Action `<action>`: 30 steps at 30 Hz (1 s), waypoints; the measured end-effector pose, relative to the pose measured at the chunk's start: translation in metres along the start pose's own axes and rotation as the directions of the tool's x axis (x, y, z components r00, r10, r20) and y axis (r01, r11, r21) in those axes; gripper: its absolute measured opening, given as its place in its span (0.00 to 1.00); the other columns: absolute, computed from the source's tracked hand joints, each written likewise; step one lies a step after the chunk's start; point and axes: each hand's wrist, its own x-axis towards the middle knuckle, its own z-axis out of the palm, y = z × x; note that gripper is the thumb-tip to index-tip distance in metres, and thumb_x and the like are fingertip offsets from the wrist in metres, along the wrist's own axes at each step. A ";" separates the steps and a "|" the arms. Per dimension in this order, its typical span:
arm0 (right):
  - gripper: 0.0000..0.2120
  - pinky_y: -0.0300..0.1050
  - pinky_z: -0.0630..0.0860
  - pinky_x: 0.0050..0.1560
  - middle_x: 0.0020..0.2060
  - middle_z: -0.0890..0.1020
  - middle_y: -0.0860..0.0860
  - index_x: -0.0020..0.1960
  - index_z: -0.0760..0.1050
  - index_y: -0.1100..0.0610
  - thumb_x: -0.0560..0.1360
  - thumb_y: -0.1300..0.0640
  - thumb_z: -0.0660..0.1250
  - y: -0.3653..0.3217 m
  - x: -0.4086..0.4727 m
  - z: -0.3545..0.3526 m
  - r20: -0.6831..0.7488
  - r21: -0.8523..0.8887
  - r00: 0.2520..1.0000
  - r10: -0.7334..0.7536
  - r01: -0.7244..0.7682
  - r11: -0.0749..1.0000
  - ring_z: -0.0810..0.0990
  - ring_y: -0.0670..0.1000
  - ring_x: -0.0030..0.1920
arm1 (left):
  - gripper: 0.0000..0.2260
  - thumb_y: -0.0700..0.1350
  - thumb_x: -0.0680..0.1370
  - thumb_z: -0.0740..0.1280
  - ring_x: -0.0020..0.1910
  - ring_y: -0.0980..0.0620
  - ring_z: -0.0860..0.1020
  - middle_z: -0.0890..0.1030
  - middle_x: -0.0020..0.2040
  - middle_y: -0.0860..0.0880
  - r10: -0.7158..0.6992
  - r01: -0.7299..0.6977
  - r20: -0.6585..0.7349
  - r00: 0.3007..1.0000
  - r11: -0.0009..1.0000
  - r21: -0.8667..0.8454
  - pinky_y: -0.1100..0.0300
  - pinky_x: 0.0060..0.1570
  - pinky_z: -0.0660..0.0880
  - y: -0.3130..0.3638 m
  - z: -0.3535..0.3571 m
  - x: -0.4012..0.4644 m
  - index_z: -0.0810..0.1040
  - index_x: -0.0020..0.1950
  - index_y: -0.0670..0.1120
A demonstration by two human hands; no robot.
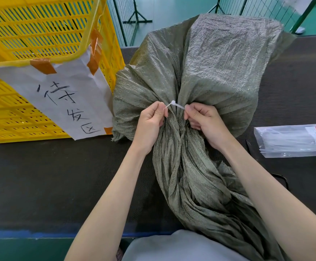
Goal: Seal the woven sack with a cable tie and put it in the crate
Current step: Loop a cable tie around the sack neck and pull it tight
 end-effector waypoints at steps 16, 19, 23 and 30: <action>0.15 0.33 0.57 0.27 0.21 0.64 0.41 0.35 0.71 0.59 0.80 0.60 0.58 0.003 0.000 0.001 0.011 -0.090 0.999 -0.041 0.042 0.995 0.59 0.41 0.25 | 0.15 0.46 0.81 0.56 0.29 0.58 0.60 0.64 0.30 0.54 0.030 -0.030 -0.002 1.000 0.999 0.045 0.61 0.30 0.58 0.001 0.001 0.000 0.69 0.35 0.47; 0.15 0.34 0.57 0.28 0.21 0.64 0.41 0.35 0.72 0.58 0.80 0.60 0.59 0.004 0.001 0.000 0.010 -0.113 0.999 -0.043 0.044 0.993 0.59 0.41 0.25 | 0.14 0.47 0.81 0.57 0.29 0.57 0.60 0.64 0.30 0.54 0.030 -0.029 -0.003 1.000 0.998 0.047 0.61 0.30 0.57 0.001 0.001 0.000 0.68 0.35 0.48; 0.15 0.36 0.56 0.28 0.22 0.63 0.43 0.34 0.73 0.57 0.79 0.57 0.61 0.005 0.001 -0.001 -0.005 -0.122 0.999 -0.048 0.047 0.991 0.59 0.43 0.25 | 0.14 0.46 0.82 0.56 0.29 0.59 0.61 0.65 0.28 0.58 0.040 -0.040 0.007 0.999 0.998 0.043 0.63 0.30 0.59 0.001 0.001 0.000 0.68 0.36 0.47; 0.16 0.31 0.59 0.28 0.19 0.67 0.42 0.31 0.72 0.57 0.77 0.59 0.66 -0.001 0.003 0.004 -0.045 -0.268 0.996 -0.079 0.064 0.961 0.63 0.40 0.24 | 0.12 0.41 0.83 0.56 0.29 0.61 0.63 0.69 0.28 0.59 0.022 -0.022 -0.001 1.000 1.000 -0.001 0.67 0.31 0.62 0.002 0.002 0.000 0.70 0.39 0.46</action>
